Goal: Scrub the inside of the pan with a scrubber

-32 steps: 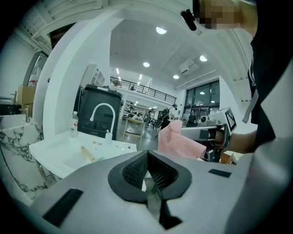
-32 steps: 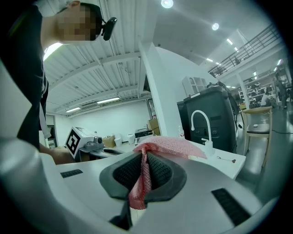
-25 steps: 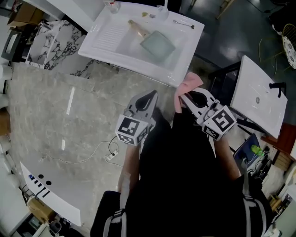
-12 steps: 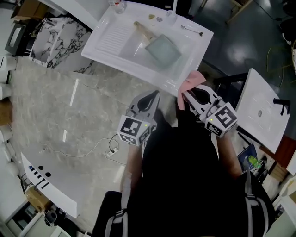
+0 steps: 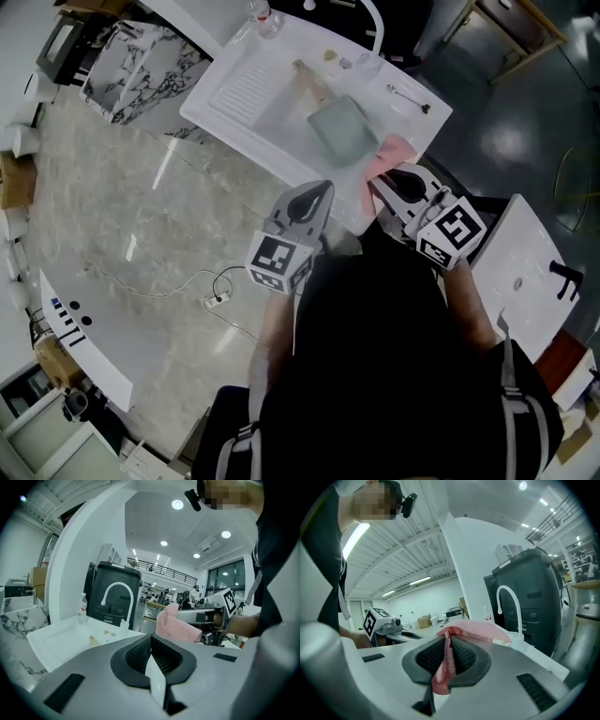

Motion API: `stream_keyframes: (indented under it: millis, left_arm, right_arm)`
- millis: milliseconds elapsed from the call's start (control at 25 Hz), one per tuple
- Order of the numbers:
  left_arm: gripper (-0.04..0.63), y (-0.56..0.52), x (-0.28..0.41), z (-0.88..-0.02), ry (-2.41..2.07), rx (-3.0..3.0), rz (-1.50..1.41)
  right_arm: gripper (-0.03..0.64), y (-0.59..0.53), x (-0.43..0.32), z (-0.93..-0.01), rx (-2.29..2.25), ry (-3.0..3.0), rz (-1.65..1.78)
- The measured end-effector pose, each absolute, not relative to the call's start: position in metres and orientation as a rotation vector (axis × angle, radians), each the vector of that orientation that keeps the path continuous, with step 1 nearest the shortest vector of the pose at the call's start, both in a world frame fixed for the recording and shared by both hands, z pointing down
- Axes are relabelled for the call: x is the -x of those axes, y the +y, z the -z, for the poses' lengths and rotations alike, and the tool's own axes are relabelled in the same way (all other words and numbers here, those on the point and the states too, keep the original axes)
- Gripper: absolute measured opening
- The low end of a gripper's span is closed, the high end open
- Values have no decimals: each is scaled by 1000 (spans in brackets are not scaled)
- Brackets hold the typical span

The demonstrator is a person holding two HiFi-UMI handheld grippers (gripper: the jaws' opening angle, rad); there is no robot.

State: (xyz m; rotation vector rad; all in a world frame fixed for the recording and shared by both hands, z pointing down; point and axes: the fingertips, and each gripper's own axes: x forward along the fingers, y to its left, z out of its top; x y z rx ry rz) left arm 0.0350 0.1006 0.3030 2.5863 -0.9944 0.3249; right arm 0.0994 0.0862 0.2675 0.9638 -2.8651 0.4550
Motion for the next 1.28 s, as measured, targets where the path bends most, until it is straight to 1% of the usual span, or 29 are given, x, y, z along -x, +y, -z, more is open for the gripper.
stream_keyframes:
  millis: [520, 840, 1080, 1280]
  left_arm:
    - [32, 77, -62, -320, -1250, -2386, -323]
    - [32, 84, -62, -338, -1275, -2309, -350]
    - [32, 80, -60, -336, -1255, -2320, -354]
    - [32, 70, -55, -344, -1235, -2301, -359]
  right_arm:
    - [38, 41, -109, -318, -536, -2849, -529]
    - [38, 35, -98, -362, -457, -2782, -589]
    - [38, 28, -85, -405, -433, -2677, -509]
    - [40, 21, -67, -461, -377, -2564, -412]
